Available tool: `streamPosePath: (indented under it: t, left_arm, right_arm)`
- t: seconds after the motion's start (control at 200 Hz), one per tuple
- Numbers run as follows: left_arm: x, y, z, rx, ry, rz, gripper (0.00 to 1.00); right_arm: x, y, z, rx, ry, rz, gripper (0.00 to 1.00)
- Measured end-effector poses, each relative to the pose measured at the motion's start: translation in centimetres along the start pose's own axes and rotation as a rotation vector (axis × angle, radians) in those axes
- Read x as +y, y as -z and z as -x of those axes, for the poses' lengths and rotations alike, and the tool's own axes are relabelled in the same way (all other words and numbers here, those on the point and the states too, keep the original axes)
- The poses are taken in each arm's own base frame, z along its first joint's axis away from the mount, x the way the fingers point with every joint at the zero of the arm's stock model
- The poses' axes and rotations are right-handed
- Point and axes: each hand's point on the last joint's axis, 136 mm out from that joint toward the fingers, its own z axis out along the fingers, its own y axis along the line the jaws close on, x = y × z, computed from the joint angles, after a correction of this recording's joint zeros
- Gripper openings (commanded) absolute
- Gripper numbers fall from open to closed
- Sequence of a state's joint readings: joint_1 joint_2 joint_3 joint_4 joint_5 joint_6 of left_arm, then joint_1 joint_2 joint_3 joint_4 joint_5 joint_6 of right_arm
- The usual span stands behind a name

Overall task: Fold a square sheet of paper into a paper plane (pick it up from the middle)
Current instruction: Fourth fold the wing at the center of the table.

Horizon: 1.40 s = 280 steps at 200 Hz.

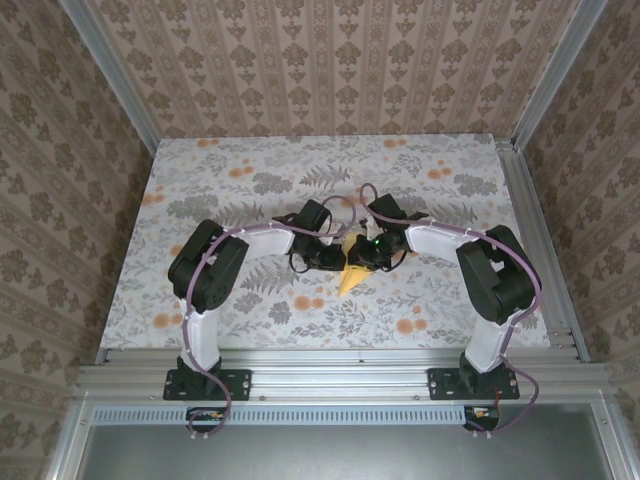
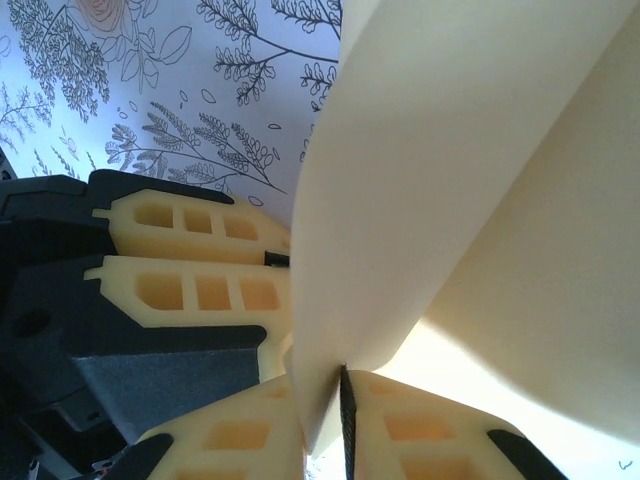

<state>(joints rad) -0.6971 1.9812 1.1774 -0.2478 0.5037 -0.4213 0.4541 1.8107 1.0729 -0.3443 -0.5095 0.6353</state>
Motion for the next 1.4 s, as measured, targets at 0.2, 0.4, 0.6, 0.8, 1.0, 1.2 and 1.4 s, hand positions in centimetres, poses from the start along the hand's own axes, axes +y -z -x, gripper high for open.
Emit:
streamPosePath:
  t: [0.2,0.4,0.6,0.8,1.0,1.2,1.4]
  left_arm:
    - [0.0,0.0,0.0,-0.002,0.002,-0.014,0.14]
    - [0.0,0.1,0.0,-0.007,0.005,-0.031,0.14]
    - [0.0,0.2,0.1,-0.021,0.014,-0.055,0.14]
    - [-0.1,0.3,0.1,-0.037,0.033,-0.080,0.14]
    - [-0.1,0.4,0.2,-0.062,0.053,-0.113,0.12]
    - [0.0,0.6,0.3,-0.086,0.064,-0.136,0.11]
    - [0.0,0.6,0.3,-0.094,0.067,-0.151,0.10]
  right_arm:
    - [0.1,-0.5,0.2,0.006,-0.014,0.014,0.23]
    - [0.1,-0.6,0.2,0.010,-0.027,0.024,0.25]
    - [0.2,-0.6,0.3,0.018,-0.041,0.043,0.26]
    - [0.3,-0.7,0.4,0.022,-0.056,0.061,0.26]
    - [0.3,-0.8,0.7,0.018,-0.058,0.078,0.25]
    - [0.1,-1.3,1.3,0.007,-0.065,0.086,0.25]
    - [0.1,-1.2,1.9,-0.012,-0.074,0.096,0.25]
